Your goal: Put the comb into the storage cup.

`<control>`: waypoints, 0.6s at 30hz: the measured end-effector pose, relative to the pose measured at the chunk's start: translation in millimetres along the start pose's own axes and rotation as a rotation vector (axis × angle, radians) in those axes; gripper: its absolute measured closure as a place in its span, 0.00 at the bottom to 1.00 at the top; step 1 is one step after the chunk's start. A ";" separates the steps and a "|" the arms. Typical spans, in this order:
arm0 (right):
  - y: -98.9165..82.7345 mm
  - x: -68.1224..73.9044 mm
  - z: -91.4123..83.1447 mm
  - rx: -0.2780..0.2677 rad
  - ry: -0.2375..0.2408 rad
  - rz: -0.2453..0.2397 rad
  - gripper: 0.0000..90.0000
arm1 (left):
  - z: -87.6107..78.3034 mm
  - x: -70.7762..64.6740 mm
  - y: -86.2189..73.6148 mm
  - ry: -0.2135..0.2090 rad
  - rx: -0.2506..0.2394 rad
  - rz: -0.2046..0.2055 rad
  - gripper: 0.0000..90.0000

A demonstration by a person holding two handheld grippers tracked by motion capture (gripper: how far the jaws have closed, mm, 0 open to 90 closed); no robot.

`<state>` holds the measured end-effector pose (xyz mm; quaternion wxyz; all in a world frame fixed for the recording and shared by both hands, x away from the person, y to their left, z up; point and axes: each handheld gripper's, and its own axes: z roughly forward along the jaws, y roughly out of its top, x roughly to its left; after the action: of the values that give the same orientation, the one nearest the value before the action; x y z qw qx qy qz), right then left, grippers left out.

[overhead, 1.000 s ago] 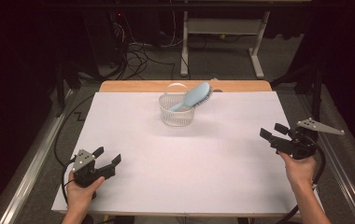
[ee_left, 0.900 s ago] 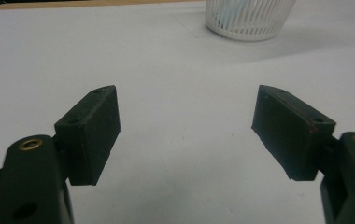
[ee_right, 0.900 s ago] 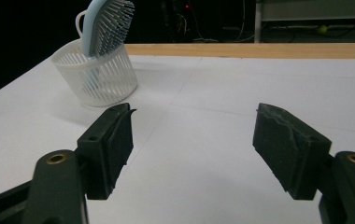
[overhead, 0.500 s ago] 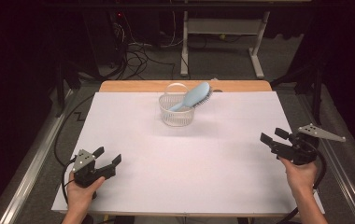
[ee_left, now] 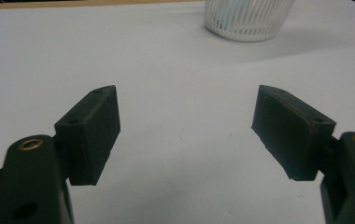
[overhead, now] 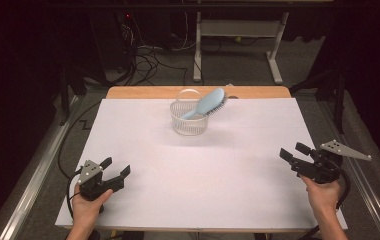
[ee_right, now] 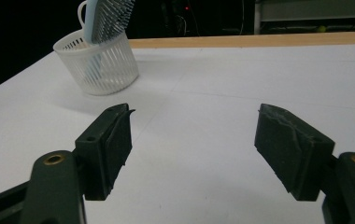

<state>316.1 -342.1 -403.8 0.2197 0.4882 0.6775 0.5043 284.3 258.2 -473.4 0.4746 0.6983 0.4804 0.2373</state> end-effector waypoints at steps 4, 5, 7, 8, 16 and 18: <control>-3.5 0.8 -0.6 0.002 -0.002 -0.002 0.31 | 0.0 0.0 0.0 0.000 -0.001 -0.001 0.27; -4.3 1.0 -0.8 0.004 -0.003 -0.002 0.31 | 0.0 0.1 0.0 0.000 -0.001 0.000 0.27; -6.0 1.3 -0.7 0.006 -0.008 -0.006 0.31 | -0.1 0.1 0.0 0.000 0.000 0.000 0.27; -6.8 1.3 -0.4 0.010 -0.016 -0.010 0.31 | -0.1 0.0 0.0 0.000 -0.001 -0.001 0.27; -12.6 1.2 0.3 0.016 -0.023 -0.014 0.31 | -0.3 0.2 0.0 0.001 -0.001 0.000 0.27; -13.9 0.9 0.0 0.016 -0.023 -0.012 0.31 | -0.3 0.3 0.0 0.002 -0.001 -0.001 0.27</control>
<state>309.6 -341.5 -416.1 0.2266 0.4917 0.6817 0.4920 284.1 258.6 -473.3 0.4745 0.6978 0.4809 0.2380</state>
